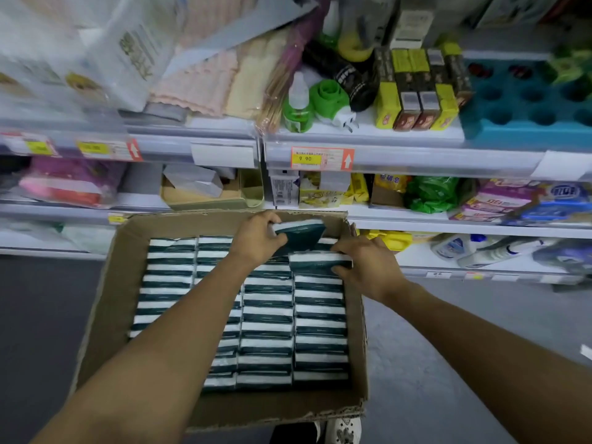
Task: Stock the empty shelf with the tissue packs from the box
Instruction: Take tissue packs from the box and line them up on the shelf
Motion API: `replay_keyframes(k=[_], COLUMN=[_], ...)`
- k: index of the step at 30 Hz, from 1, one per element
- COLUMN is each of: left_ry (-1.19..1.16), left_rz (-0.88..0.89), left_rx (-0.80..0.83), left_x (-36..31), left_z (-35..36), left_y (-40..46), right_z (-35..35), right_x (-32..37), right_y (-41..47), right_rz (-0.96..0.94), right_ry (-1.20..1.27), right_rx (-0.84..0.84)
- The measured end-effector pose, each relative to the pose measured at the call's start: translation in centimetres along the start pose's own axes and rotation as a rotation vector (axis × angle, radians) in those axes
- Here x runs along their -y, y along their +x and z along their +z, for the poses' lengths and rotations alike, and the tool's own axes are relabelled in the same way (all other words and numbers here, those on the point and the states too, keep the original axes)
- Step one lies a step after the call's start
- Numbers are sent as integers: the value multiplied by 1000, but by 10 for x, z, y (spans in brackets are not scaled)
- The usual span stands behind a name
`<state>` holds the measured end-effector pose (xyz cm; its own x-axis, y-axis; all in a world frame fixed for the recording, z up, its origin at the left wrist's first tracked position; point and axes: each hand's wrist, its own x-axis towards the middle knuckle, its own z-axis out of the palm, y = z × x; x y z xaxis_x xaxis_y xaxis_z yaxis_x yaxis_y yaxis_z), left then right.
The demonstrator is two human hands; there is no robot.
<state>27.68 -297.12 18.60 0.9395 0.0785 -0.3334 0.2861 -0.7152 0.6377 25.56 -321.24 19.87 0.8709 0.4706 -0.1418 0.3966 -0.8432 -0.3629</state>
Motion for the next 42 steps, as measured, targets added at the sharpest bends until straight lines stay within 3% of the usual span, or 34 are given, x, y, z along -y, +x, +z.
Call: replay_keyframes(k=[3, 6, 15, 19, 29, 36, 42], left_ry=[-251, -350, -281, -311, -534, -634, -695], left_rz=[-96, -91, 198, 276, 459, 506, 531], left_rx=[-42, -77, -179, -233, -351, -350, -348], left_x=[-9, -21, -70, -109, -204, -265, -319], left_z=[-24, -53, -150, -192, -245, -248, -231], left_y=[-25, -52, -100, -107, -134, -124, -102], right_z=[-29, -64, -183, -241, -357, -419, -450], right_x=[11, 25, 64, 84, 99, 44, -23], right_y=[-7, -12, -28, -28, -43, -56, -30], right_rz=[82, 76, 31, -34, -107, -86, -30], right_ry=[342, 483, 741, 660, 725, 574, 330], right_rx=[95, 84, -127, -313, -627, -881, -872])
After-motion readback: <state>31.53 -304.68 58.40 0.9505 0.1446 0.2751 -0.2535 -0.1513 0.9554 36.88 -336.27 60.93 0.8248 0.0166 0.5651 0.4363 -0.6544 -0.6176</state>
